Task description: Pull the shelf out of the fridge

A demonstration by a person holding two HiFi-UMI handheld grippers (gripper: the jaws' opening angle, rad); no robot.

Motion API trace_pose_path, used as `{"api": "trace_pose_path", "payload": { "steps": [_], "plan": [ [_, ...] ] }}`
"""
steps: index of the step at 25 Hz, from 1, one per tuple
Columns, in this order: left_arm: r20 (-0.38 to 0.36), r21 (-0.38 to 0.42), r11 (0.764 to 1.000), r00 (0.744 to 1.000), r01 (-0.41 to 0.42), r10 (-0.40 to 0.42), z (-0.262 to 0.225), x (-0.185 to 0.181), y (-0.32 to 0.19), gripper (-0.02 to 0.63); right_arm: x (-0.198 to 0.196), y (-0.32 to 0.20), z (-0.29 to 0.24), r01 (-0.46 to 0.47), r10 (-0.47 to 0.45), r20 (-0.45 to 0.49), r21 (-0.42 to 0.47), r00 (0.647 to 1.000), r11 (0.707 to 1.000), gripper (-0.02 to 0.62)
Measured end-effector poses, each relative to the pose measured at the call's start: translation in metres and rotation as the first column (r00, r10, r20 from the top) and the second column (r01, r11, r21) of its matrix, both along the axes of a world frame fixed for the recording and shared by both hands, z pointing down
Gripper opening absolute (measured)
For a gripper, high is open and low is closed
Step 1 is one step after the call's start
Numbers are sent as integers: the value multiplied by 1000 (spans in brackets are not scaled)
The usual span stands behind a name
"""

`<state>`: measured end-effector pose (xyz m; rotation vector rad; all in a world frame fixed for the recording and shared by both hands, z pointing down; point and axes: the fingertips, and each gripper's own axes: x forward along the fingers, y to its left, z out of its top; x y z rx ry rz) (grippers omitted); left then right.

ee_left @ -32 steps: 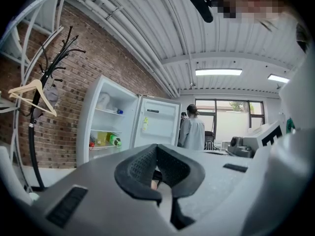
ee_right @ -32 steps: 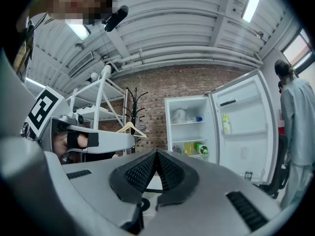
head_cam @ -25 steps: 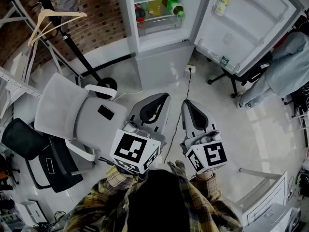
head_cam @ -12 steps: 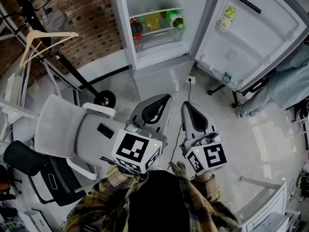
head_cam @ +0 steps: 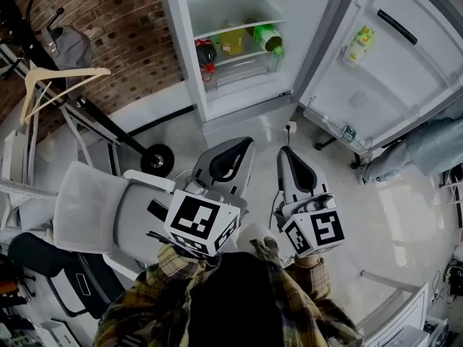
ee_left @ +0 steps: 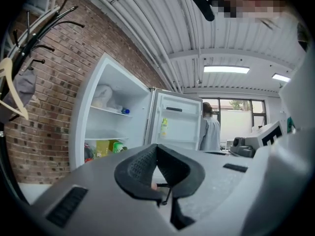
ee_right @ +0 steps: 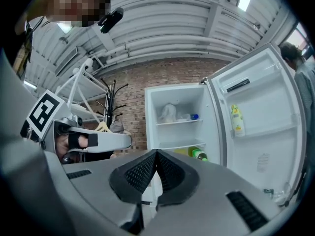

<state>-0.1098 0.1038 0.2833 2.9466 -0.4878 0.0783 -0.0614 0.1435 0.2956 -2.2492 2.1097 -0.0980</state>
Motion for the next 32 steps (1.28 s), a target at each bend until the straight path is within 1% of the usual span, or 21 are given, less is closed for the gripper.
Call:
{"api": "trace_pose_path", "payload": {
  "steps": [5, 9, 15, 22, 27, 32],
  "plan": [
    [10, -21, 1000, 1000, -5, 6, 7, 21, -23, 3, 26, -21, 3, -13, 13, 0, -21, 1000, 1000, 17],
    [6, -26, 1000, 1000, 14, -14, 11, 47, -44, 3, 56, -42, 7, -1, 1, 0, -24, 1000, 1000, 16],
    [2, -29, 997, 997, 76, -76, 13, 98, -81, 3, 106, -76, 9, 56, -57, -9, -31, 998, 998, 16],
    [-14, -29, 983, 984, 180, -180, 10, 160, -113, 3, 164, -112, 5, 173, -174, -33, -32, 984, 984, 17],
    [11, -33, 968, 969, 248, -248, 16, 177, -130, 3, 188, -135, 11, 230, -231, -18, -34, 973, 973, 16],
    [20, -49, 946, 948, 319, -319, 19, 177, -156, 3, 191, -163, 18, 290, -290, 3, -49, 957, 956, 15]
  ]
}}
